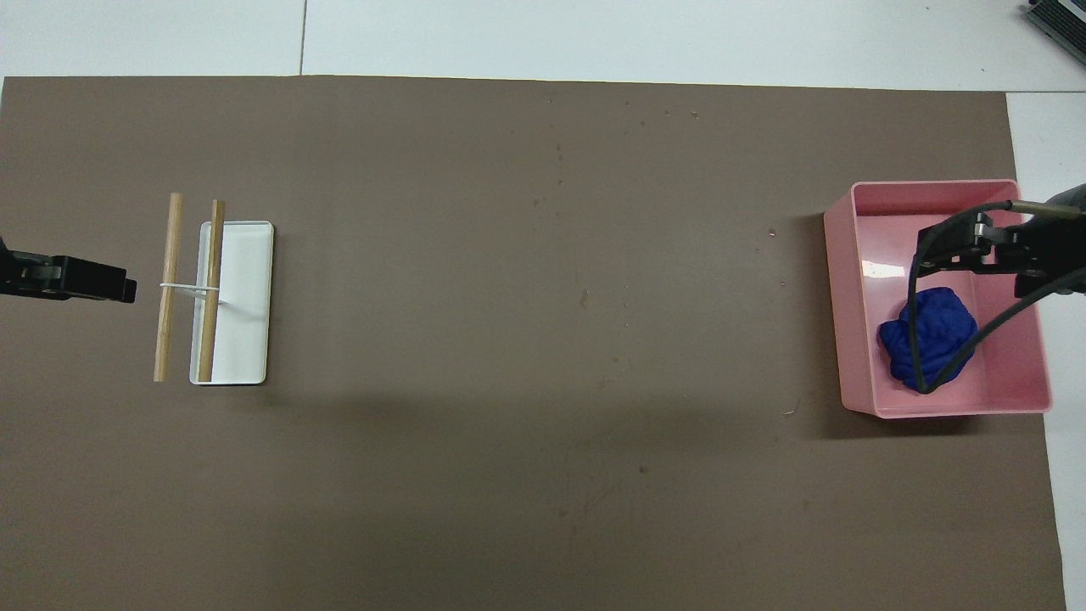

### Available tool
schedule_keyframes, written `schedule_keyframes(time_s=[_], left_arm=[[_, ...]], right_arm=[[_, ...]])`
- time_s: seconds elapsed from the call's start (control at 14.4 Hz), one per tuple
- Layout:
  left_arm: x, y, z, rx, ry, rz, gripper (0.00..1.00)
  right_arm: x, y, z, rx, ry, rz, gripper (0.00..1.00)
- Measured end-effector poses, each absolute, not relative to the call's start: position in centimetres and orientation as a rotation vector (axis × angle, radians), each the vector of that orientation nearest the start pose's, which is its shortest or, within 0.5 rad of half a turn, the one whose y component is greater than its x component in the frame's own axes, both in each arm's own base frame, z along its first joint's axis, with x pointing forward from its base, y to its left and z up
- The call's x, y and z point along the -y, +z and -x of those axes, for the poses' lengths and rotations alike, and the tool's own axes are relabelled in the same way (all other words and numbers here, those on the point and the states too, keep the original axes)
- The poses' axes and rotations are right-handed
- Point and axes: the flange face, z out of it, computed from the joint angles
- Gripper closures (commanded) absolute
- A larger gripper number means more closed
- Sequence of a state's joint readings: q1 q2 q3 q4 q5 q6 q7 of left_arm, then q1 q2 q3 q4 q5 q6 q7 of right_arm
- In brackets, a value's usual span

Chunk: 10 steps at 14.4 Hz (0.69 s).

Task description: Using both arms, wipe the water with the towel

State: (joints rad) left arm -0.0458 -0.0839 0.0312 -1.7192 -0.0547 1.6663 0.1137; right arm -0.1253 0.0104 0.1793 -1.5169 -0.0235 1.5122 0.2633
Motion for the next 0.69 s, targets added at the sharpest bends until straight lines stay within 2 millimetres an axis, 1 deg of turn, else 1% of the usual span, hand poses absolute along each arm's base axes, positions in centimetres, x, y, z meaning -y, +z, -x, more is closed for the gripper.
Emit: schedule_keyframes(time_s=[0.14, 0.42, 0.69], left_arm=[[1.3, 60.9, -53.5, -0.198, -0.056, 3.19, 0.0], [1.2, 61.0, -53.5, -0.198, -0.061, 3.19, 0.0], [1.2, 61.1, -53.5, -0.197, -0.065, 3.19, 0.0]], right_arm=[[-2.7, 63.4, -55.3, -0.295, 0.033, 3.151, 0.0], [-2.9, 63.2, -55.3, -0.284, 0.043, 3.155, 0.0], [-5.0, 62.4, -54.6, -0.225, 0.085, 3.168, 0.0]])
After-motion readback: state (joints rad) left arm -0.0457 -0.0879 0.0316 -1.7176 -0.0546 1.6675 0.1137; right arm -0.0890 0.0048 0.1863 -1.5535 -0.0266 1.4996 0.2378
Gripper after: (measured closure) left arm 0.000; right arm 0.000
